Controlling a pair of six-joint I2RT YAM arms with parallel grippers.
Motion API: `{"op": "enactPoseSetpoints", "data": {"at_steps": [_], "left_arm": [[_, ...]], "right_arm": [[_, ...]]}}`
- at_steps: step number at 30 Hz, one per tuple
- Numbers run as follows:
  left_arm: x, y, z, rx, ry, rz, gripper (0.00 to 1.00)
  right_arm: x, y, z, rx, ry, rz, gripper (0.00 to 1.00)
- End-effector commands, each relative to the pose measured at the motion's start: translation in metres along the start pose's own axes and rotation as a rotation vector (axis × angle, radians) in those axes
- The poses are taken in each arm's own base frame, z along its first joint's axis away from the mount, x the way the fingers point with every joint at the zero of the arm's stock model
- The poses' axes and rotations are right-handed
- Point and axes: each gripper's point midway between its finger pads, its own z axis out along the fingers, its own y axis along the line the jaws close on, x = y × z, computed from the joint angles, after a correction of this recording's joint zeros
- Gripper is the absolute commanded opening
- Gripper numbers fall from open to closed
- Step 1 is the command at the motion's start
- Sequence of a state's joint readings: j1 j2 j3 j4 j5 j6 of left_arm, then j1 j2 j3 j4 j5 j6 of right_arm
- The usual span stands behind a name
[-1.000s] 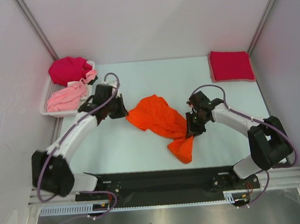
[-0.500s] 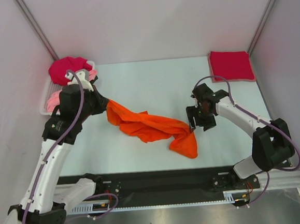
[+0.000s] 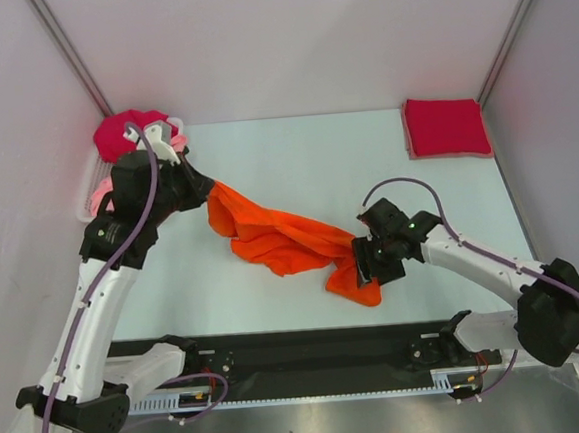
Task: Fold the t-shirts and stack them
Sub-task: Flatten the tshirt out
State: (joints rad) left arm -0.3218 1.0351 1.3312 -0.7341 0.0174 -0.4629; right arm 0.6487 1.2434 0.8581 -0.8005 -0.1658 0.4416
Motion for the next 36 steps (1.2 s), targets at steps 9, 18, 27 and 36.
{"op": "enactPoseSetpoints", "data": {"at_steps": [9, 18, 27, 36], "left_arm": [[-0.057, -0.026, -0.040, 0.073, -0.172, -0.005, 0.00], [-0.033, 0.016, -0.046, -0.093, -0.170, 0.022, 0.00], [-0.041, 0.008, -0.065, -0.041, -0.241, 0.007, 0.00], [-0.029, 0.004, -0.064, 0.003, -0.209, 0.031, 0.00]], "right_arm": [[-0.024, -0.012, 0.038, 0.058, 0.025, 0.106, 0.15], [-0.048, -0.062, -0.013, 0.313, 0.056, 0.057, 0.07], [-0.054, -0.055, -0.017, 0.170, 0.161, 0.043, 0.00], [0.007, 0.008, -0.046, -0.133, 0.141, 0.152, 0.02]]}}
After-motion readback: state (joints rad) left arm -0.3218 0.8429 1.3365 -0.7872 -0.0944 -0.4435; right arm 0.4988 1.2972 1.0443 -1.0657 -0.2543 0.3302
